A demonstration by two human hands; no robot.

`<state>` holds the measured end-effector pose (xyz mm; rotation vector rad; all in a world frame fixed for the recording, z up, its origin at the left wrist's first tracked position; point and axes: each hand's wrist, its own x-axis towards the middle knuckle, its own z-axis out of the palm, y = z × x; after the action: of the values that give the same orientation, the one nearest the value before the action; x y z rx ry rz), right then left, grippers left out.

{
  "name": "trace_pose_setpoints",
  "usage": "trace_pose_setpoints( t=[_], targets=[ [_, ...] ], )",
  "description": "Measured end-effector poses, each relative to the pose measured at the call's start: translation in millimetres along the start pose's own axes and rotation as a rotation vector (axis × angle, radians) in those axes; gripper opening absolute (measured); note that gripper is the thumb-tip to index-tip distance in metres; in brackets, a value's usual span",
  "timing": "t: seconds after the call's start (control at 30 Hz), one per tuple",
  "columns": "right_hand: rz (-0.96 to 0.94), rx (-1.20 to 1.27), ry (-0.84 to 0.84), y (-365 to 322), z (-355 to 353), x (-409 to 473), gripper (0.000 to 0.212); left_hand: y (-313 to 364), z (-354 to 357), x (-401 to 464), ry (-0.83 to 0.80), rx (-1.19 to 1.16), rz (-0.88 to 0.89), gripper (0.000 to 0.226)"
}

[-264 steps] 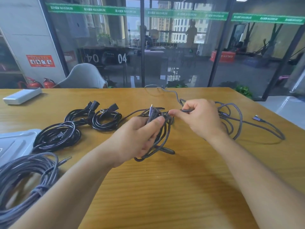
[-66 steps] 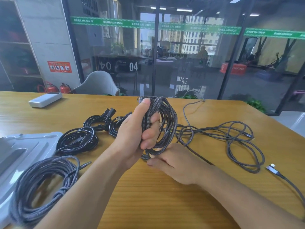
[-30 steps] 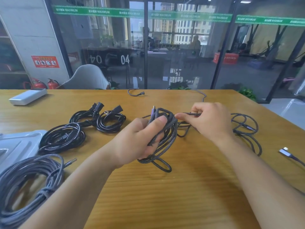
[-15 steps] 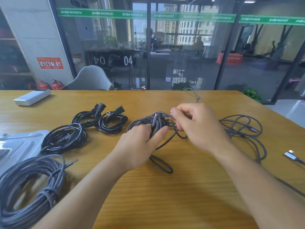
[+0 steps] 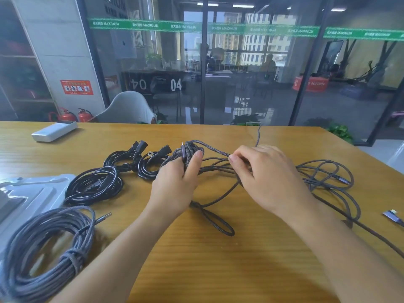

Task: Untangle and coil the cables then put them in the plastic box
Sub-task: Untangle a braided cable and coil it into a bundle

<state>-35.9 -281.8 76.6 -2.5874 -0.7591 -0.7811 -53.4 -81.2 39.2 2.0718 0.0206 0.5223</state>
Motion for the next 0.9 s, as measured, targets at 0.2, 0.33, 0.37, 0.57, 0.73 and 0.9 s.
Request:
trace_pose_setpoints(
  t=[0.2, 0.33, 0.37, 0.57, 0.73, 0.9],
  targets=[
    [-0.094, 0.422, -0.033, -17, 7, -6, 0.028, 10, 1, -4, -0.056, -0.127, -0.035, 0.062],
    [-0.082, 0.556, -0.171, -41, 12, -13, 0.025, 21, -9, -8, -0.074, -0.367, -0.071, 0.062],
    [-0.085, 0.523, -0.224, -46, 16, -15, 0.027, 22, -12, -8, -0.079, -0.404, -0.089, 0.063],
    [-0.142, 0.1, -0.006, -66, 35, -21, 0.027, 23, -17, -7, -0.079, -0.448, -0.157, 0.057],
    [-0.159, -0.01, 0.139, -59, 27, -19, 0.027, 29, -18, -8, -0.025, -0.452, -0.097, 0.057],
    [-0.067, 0.526, -0.234, -56, 32, -20, 0.03, 26, -20, -8, -0.06, -0.491, -0.097, 0.063]
  ],
)
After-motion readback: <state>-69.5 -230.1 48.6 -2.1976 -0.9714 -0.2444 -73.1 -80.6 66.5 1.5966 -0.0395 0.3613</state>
